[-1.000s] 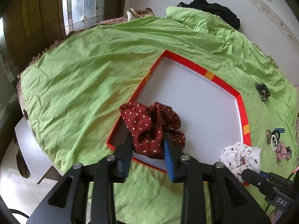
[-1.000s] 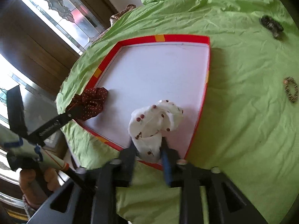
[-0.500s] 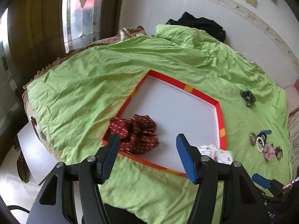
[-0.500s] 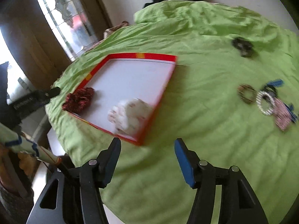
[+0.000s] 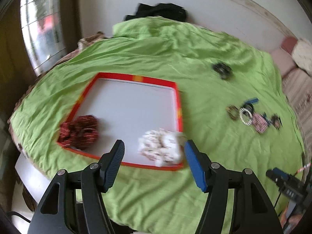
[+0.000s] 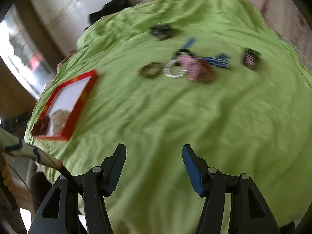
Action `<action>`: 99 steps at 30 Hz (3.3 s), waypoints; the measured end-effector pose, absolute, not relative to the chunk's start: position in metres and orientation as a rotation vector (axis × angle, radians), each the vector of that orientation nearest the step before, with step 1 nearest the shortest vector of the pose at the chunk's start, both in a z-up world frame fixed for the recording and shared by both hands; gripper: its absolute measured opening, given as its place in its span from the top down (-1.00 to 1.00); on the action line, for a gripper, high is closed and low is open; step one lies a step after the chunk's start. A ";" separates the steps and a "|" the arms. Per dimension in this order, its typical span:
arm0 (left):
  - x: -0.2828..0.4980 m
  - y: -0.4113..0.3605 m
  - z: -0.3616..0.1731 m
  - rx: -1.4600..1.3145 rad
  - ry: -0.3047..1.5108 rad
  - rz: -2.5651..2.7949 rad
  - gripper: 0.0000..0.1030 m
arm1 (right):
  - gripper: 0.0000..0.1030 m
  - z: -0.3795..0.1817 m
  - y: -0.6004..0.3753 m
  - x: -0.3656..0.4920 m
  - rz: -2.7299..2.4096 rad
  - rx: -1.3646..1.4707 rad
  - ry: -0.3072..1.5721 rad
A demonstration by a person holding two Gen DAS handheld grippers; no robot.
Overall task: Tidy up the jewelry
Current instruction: 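Grasp the leopard-print hair tie with the left tool while the right tool grasps the pink plaid scrunchie, then carry the hair tie and plaid scrunchie into the tray and open both tools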
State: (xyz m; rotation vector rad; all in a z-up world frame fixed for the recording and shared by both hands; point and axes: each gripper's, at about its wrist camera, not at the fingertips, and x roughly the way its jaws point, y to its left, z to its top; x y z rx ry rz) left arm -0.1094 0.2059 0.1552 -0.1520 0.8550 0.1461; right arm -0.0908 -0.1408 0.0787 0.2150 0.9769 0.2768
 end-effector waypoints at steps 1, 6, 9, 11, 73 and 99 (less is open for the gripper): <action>-0.106 0.195 0.154 -0.139 0.866 0.123 -0.23 | -0.25 0.077 -0.151 -0.091 0.261 0.230 0.975; -0.086 0.151 0.146 -0.100 0.929 0.030 -0.24 | -0.25 0.071 -0.191 -0.091 0.201 0.296 0.960; -0.070 0.126 0.139 -0.071 0.954 -0.013 -0.24 | -0.25 0.071 -0.209 -0.088 0.180 0.335 0.946; -0.056 0.109 0.134 -0.044 0.966 -0.036 -0.24 | -0.25 0.071 -0.214 -0.084 0.173 0.355 0.939; 0.014 0.071 0.052 -0.193 1.101 -0.199 0.76 | -0.46 0.071 -0.130 0.038 0.138 -0.057 0.844; -0.086 0.110 0.131 -0.252 0.921 -0.168 0.76 | 0.81 0.123 -0.148 -0.061 0.401 0.332 0.895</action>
